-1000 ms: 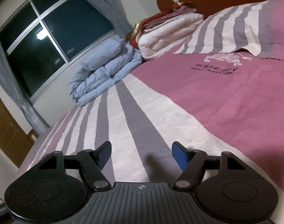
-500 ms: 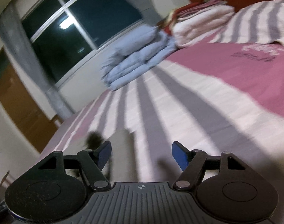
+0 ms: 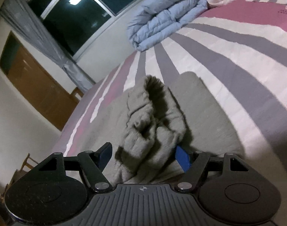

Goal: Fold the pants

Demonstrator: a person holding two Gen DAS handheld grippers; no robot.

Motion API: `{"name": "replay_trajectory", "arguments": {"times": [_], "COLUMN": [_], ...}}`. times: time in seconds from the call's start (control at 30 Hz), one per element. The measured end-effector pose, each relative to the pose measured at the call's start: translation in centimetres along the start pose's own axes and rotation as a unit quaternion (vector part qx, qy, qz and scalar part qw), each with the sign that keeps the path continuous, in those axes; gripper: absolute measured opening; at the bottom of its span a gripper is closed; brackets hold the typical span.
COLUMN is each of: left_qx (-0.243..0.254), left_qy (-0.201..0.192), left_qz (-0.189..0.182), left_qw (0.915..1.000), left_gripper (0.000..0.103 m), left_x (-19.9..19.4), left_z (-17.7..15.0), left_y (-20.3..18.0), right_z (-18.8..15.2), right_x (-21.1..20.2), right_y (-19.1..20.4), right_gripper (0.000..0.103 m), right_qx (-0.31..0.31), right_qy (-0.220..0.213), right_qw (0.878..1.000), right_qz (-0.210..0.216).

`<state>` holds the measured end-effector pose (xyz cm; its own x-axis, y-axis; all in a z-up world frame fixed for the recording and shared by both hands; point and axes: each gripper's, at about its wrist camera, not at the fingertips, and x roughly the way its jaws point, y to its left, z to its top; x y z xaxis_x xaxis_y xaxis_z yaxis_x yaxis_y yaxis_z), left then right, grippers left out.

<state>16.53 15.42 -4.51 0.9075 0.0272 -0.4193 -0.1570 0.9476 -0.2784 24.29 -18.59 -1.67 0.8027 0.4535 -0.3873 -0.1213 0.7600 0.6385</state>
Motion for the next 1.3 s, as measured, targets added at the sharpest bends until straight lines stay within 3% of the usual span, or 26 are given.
{"name": "replay_trajectory", "arguments": {"times": [0.13,0.23,0.3,0.37,0.5,0.63,0.7,0.73,0.77,1.0,1.07,1.1,1.2,1.27,1.3], "left_qx": [0.010,-0.013,-0.032,-0.050,-0.048,-0.035,-0.030,-0.028,-0.025,-0.010,-0.008,-0.006,-0.003,-0.002,-0.003], "left_qy": [-0.004,0.008,0.018,0.022,0.024,0.029,0.030,0.032,0.033,0.036,0.038,0.039,0.041,0.041,0.040], "left_qz": [0.030,0.042,0.050,0.052,0.057,0.058,0.058,0.059,0.062,0.069,0.069,0.071,0.070,0.069,0.070], "left_qw": [0.9995,0.9990,0.9981,0.9971,0.9969,0.9973,0.9974,0.9973,0.9972,0.9969,0.9969,0.9967,0.9967,0.9968,0.9967], "left_gripper": [0.097,0.097,0.097,0.097,0.097,0.097,0.097,0.097,0.097,0.097,0.097,0.097,0.097,0.097,0.097], "left_x": [-0.3,-0.2,0.0,0.1,0.2,0.3,0.4,0.5,0.6,0.7,0.7,0.8,0.7,0.6,0.6], "left_z": [-0.2,-0.4,-0.4,-0.4,-0.4,-0.5,-0.5,-0.5,-0.5,-0.7,-0.7,-0.7,-0.8,-0.8,-0.8], "left_y": [0.6,1.7,2.4,2.9,2.9,2.4,2.2,2.1,2.0,1.4,1.3,1.2,1.0,1.0,1.0], "right_z": [-0.2,-0.5,-0.4,0.1,1.8,2.6,2.4,2.3,2.0,1.2,0.7,0.5,0.6,0.5,0.4], "right_x": [1.2,1.7,2.1,1.7,-1.0,-2.5,-1.4,0.2,1.0,-1.3,-0.7,-0.3,-0.6,-1.0,-0.5], "right_y": [0.6,0.7,1.4,2.7,3.8,1.4,-1.1,-2.8,-3.9,-3.0,-2.7,-3.2,-3.6,-3.2,-3.4], "right_gripper": [0.072,0.072,0.048,0.046,0.045,0.044,0.044,0.044,0.044,0.053,0.052,0.052,0.048,0.048,0.048], "right_qx": [-0.008,-0.004,-0.022,-0.055,-0.062,-0.042,-0.018,0.008,0.018,-0.037,-0.081,-0.077,-0.047,-0.060,-0.055], "right_qy": [0.007,0.011,0.021,0.006,-0.049,-0.081,-0.060,-0.012,0.009,-0.022,-0.007,0.004,-0.013,-0.025,-0.009], "right_qw": [0.999,0.999,0.999,0.998,0.996,0.995,0.998,1.000,1.000,0.999,0.996,0.996,0.998,0.998,0.998], "right_qz": [-0.031,-0.032,-0.018,-0.004,0.047,0.038,0.009,-0.005,-0.015,0.004,-0.028,-0.034,-0.024,-0.019,-0.027]}}
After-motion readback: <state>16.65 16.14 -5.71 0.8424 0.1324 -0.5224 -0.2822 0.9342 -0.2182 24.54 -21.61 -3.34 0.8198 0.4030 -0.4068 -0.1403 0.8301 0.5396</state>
